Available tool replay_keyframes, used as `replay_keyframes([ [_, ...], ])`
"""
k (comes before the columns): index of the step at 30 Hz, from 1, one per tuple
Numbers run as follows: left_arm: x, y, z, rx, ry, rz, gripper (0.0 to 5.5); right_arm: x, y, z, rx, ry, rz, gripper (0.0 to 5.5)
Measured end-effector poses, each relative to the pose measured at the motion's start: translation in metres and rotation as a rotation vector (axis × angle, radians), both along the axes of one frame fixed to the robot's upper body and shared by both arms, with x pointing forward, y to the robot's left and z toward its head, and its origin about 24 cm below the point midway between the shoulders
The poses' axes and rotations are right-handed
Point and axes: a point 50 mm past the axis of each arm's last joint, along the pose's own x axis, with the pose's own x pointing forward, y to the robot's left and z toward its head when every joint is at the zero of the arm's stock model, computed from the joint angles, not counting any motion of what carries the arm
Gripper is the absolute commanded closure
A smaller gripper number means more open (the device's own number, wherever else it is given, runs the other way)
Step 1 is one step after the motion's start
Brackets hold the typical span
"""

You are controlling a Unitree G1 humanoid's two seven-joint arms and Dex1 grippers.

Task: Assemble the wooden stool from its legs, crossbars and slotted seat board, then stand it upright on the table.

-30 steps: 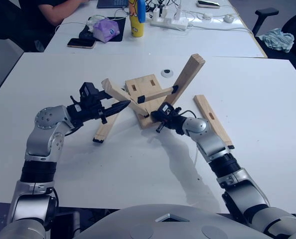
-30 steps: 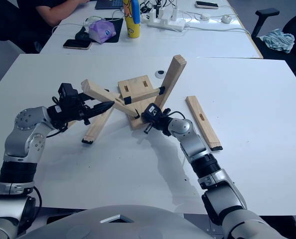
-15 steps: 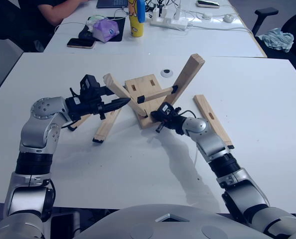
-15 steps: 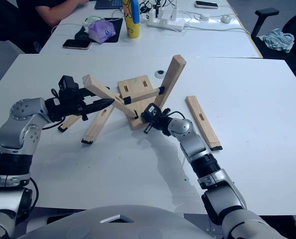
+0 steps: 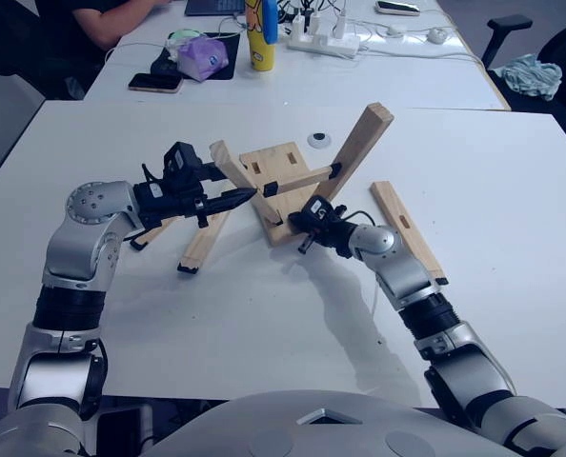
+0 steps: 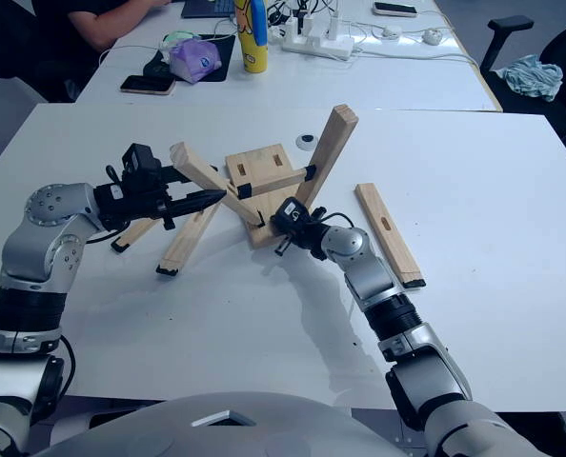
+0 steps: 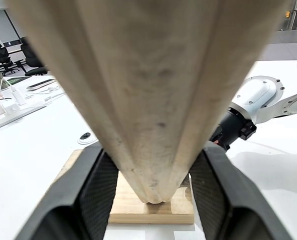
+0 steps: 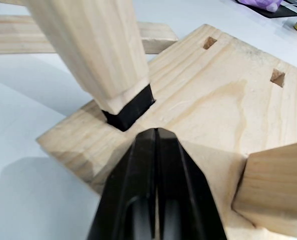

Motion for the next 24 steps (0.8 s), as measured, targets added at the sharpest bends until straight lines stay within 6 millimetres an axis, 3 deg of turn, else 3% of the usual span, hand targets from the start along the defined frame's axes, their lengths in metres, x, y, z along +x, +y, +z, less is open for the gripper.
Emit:
replay_keyframes([
  [24,0.02,-0.014,0.002,0.161,0.055,-0.089,3.43,0.0,-0.008,-0.008,-0.033,0.038,-0.026,5.5],
])
